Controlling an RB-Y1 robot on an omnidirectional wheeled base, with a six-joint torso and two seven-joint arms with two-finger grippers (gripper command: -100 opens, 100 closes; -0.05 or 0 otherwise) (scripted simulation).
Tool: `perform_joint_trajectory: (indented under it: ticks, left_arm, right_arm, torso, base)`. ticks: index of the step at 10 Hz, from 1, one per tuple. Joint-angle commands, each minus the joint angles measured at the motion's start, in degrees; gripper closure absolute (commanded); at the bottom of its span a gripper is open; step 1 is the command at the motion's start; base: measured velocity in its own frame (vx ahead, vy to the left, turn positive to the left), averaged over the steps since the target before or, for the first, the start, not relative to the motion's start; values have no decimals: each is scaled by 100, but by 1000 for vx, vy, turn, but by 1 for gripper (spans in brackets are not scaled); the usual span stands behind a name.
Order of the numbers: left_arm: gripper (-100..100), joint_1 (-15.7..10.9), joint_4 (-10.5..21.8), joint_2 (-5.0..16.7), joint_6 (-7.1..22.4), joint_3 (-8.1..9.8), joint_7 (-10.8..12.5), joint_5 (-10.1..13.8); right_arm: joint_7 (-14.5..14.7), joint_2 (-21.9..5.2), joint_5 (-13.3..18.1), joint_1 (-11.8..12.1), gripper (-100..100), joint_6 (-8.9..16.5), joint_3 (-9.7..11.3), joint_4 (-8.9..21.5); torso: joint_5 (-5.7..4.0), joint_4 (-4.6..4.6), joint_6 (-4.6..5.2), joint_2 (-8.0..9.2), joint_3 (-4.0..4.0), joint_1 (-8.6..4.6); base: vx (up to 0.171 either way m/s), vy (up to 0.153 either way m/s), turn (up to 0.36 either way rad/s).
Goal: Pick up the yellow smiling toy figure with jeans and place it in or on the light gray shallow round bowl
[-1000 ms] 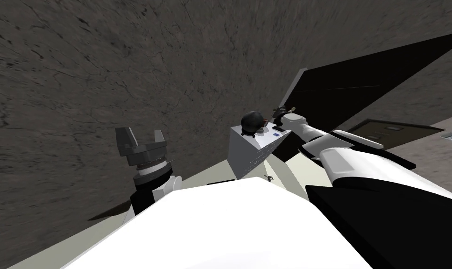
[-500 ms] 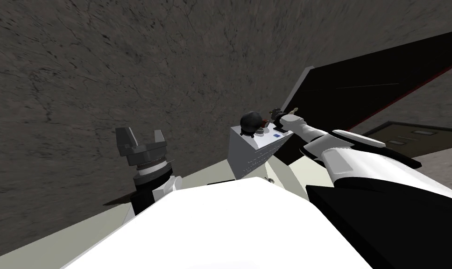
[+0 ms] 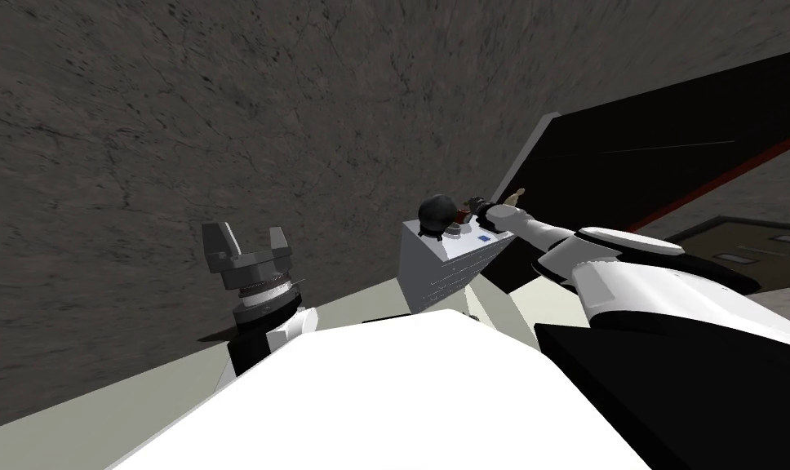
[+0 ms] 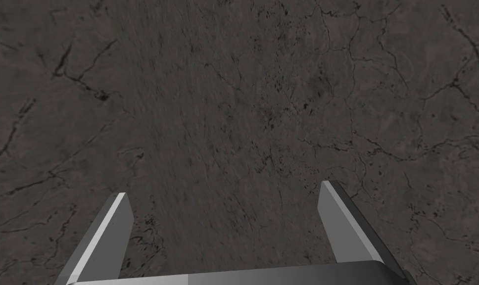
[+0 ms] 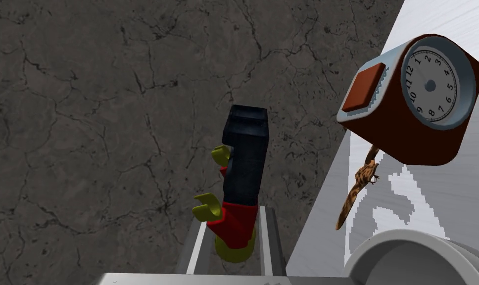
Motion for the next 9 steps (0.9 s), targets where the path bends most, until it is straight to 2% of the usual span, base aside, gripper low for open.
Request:
perform_joint_trajectory:
  ticks: [1, 2, 3, 6, 8, 9]
  left_arm:
    - [0, 0, 0, 0, 0, 0, 0, 0]
    - [0, 1, 0, 0, 0, 0, 0, 0]
    - [0, 1, 0, -1, 0, 0, 0, 0]
    - [0, 0, 0, 0, 0, 0, 0, 0]
    - [0, 1, 0, 0, 0, 0, 0, 0]
    - [0, 1, 0, 0, 0, 0, 0, 0]
  right_arm:
    - [193, 105, 286, 187, 100, -212, -286, 84]
    - [193, 105, 293, 187, 100, -212, -372, 84]
    - [333, 98, 403, 223, 100, -314, -287, 62]
    - [464, 96, 507, 261, 100, -411, -210, 44]
    - [694, 100, 687, 339, 100, -587, -85, 23]
    - [694, 100, 687, 339, 100, -587, -85, 23]
  torso:
    - [0, 0, 0, 0, 0, 0]
    - [-2, 0, 8, -4, -2, 3]
    - [3, 4, 12, -4, 0, 14]
    - [-3, 9, -2, 2, 6, 10]
    - [-7, 14, -3, 6, 11, 6]
    - [-11, 14, -3, 7, 11, -1]
  base:
    - [-21, -51, 56]
    - [-2, -8, -12]
    - [-4, -13, 35]
    - [-11, -27, 50]
    - [-7, -34, 58]
    - [-8, -29, 30]
